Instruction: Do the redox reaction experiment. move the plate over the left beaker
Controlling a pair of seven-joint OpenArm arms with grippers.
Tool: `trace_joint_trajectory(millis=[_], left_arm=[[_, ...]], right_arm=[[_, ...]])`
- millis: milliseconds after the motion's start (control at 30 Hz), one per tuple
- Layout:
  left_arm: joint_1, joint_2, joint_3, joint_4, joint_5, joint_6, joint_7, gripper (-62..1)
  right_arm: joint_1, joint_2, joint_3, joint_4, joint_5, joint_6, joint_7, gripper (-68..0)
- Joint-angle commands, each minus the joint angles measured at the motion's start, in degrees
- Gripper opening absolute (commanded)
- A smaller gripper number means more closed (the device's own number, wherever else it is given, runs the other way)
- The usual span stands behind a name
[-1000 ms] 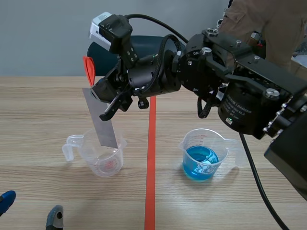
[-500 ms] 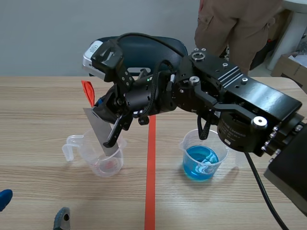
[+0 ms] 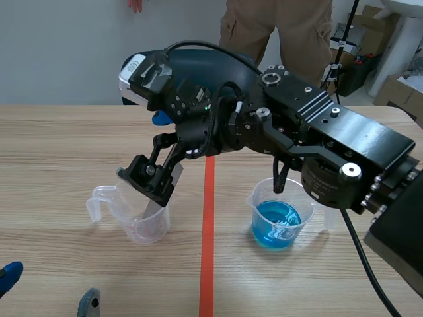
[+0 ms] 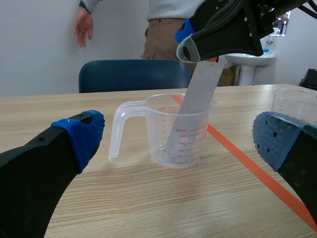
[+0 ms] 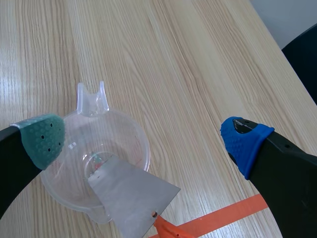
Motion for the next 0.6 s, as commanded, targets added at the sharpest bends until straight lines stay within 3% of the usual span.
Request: trace_joint_trajectory(millis=[0,400,567], left_arm=[[-0.17,-0.04,-0.11,0.24,-0.37,0.07,-1.05,1.4],[-0.17,-0.04,-0.11,0.24,-0.37,0.07,-1.01,1.4],[-0.17,-0.04,-0.11,0.24,-0.37,0.09,-0.98,1.4]], right_arm=[[1.11,-0.33,0.17,0.48,0.76,-0.07,0.63,0.4],[1.14,0.35,0.24,1.86,0.85,-0.04,0.57,0.4],[1.14,2.47,0.26,6.40,3.96,-0.07,-0.57,0.4]])
